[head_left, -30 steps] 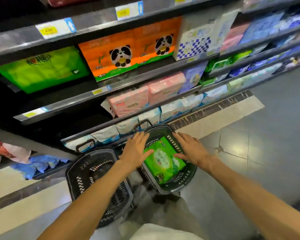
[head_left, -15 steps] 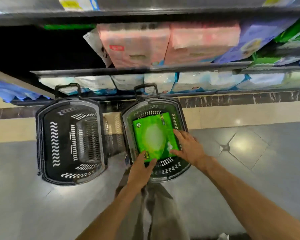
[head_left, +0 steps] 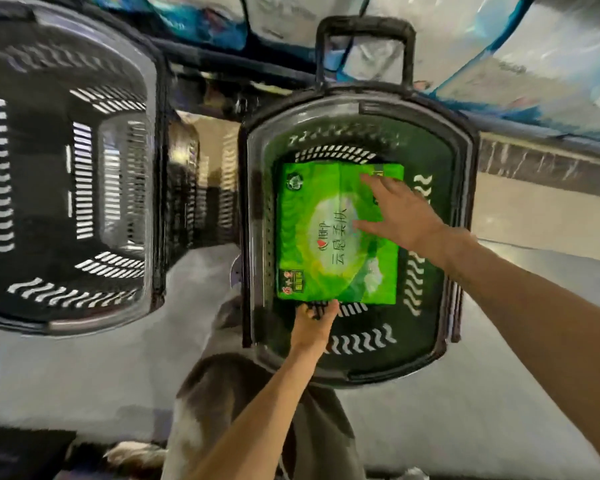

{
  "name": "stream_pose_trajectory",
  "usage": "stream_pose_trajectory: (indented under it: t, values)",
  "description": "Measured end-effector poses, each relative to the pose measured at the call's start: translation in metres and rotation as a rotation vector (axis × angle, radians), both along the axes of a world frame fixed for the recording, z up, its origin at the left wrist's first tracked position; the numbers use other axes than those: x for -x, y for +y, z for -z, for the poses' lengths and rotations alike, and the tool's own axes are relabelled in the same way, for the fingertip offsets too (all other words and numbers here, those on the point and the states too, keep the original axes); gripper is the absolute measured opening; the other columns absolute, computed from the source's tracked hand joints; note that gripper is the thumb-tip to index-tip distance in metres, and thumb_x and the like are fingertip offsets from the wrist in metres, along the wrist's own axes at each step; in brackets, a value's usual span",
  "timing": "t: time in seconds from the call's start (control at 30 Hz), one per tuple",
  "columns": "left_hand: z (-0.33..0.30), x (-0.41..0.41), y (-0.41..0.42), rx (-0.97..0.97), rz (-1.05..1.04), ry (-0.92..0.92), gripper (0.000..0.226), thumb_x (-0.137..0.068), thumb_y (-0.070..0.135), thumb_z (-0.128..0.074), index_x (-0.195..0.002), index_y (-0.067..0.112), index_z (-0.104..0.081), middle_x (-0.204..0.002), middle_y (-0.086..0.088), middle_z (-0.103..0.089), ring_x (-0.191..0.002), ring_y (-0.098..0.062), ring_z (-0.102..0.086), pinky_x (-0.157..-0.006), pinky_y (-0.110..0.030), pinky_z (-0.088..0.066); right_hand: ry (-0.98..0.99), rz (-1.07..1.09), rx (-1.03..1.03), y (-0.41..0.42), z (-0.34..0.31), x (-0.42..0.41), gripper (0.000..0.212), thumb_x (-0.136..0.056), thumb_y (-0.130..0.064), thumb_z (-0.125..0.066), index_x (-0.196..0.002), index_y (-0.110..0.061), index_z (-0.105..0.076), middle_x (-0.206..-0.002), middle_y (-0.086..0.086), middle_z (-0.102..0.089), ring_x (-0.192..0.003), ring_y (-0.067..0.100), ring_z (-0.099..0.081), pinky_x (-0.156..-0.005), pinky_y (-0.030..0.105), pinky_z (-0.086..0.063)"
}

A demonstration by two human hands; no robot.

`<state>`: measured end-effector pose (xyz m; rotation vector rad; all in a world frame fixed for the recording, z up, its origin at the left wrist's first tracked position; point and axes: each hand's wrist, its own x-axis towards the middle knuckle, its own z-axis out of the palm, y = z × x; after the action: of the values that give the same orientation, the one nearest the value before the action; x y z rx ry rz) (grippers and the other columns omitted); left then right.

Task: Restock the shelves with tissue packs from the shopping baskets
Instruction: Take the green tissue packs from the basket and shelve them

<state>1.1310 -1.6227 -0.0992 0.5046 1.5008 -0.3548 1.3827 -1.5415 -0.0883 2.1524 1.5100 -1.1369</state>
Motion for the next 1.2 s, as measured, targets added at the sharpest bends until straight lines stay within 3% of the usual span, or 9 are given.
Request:
stream_pose_trajectory:
  t: [0.1,0.2,0.3,0.37,0.47,0.6,0.8,1.03,1.2]
  values:
    - [0.043,-0.011,-0.004,0.061,-0.162,0.062,0.071,-0.091,0.043,-0.073,-0.149,0.016,-0.042,-0.147,-0.001,-0.052,-0.137,-0.024,-0.049,-0.114,-0.035,-0.038,-0.023,-0.042,-0.034,0.022,0.04,-0.012,0.1,-0.087,-0.062,-0.069,-0.163,-0.025,-0.016,-0.167,0.009,-0.019,-0.154,0.031,-0.021,-0.123,0.054,-0.023]
    - [0.071,-0.021,-0.005,0.176,-0.433,0.095,0.08,-0.082,0.042,-0.081,-0.148,0.021,-0.041,-0.147,-0.003,-0.048,-0.12,-0.024,-0.057,-0.11,-0.049,-0.047,0.009,-0.09,-0.001,0.043,0.067,-0.023,0.108,-0.083,-0.067,-0.069,-0.164,-0.027,-0.01,-0.17,0.008,-0.014,-0.157,0.029,-0.013,-0.126,0.053,-0.012]
    - [0.088,-0.029,-0.005,0.258,-0.616,0.132,0.085,-0.077,0.046,-0.085,-0.147,0.024,-0.04,-0.145,-0.007,-0.045,-0.111,-0.023,-0.059,-0.095,-0.04,-0.055,0.061,-0.134,0.099,0.059,0.085,-0.03,0.114,-0.081,-0.072,-0.067,-0.164,-0.027,-0.005,-0.171,0.01,-0.015,-0.157,0.028,-0.015,-0.128,0.051,-0.006]
    - [0.093,-0.033,-0.004,0.275,-0.687,0.144,0.096,-0.073,0.045,-0.087,-0.152,0.025,-0.035,-0.149,-0.01,-0.044,-0.109,-0.024,-0.062,-0.083,-0.035,-0.058,0.069,-0.191,0.138,0.068,0.097,-0.032,0.118,-0.079,-0.077,-0.065,-0.164,-0.025,-0.003,-0.17,0.012,-0.018,-0.156,0.03,-0.019,-0.128,0.05,-0.009]
    - [0.095,-0.041,-0.009,0.265,-0.718,0.125,0.08,-0.082,0.036,-0.083,-0.148,0.018,-0.042,-0.143,-0.005,-0.049,-0.099,-0.015,-0.06,-0.076,-0.026,-0.061,0.078,-0.235,0.188,0.08,0.108,-0.03,0.124,-0.071,-0.085,-0.063,-0.163,-0.025,-0.006,-0.169,0.012,-0.023,-0.153,0.032,-0.028,-0.125,0.047,-0.021]
    - [0.107,-0.045,-0.012,0.273,-0.895,0.186,0.09,-0.055,0.032,-0.095,-0.135,0.023,-0.056,-0.138,-0.015,-0.054,-0.111,-0.03,-0.06,-0.093,-0.051,-0.059,0.069,-0.213,0.225,0.091,0.109,-0.025,0.121,-0.068,-0.082,-0.072,-0.161,-0.026,-0.017,-0.16,0.01,-0.043,-0.142,0.034,-0.046,-0.116,0.05,-0.04]
    - [0.092,-0.034,-0.009,0.263,-0.88,0.197,0.069,-0.057,0.034,-0.093,-0.114,0.026,-0.056,-0.133,-0.013,-0.06,-0.123,-0.037,-0.059,-0.088,-0.054,-0.06,0.089,-0.137,0.232,0.089,0.088,-0.018,0.113,-0.074,-0.073,-0.075,-0.161,-0.023,-0.021,-0.162,0.007,-0.039,-0.145,0.031,-0.043,-0.118,0.048,-0.037]
    - [0.032,-0.025,0.001,0.237,-0.878,0.078,0.096,-0.055,0.032,-0.095,-0.14,0.032,-0.052,-0.133,-0.011,-0.064,-0.121,-0.038,-0.061,-0.077,-0.051,-0.062,0.071,-0.113,0.224,0.09,0.023,-0.022,0.112,-0.076,-0.079,-0.068,-0.16,-0.023,-0.021,-0.162,0.008,-0.038,-0.146,0.031,-0.04,-0.119,0.049,-0.035]
    - [-0.022,-0.018,0.004,0.203,-0.791,0.002,0.093,-0.06,0.035,-0.095,-0.14,0.04,-0.049,-0.134,-0.007,-0.062,-0.123,-0.038,-0.059,-0.092,-0.056,-0.058,0.051,-0.02,0.178,0.085,-0.038,-0.025,0.137,-0.046,-0.106,-0.052,-0.157,-0.031,-0.025,-0.157,0.007,-0.046,-0.14,0.031,-0.048,-0.115,0.051,-0.04]
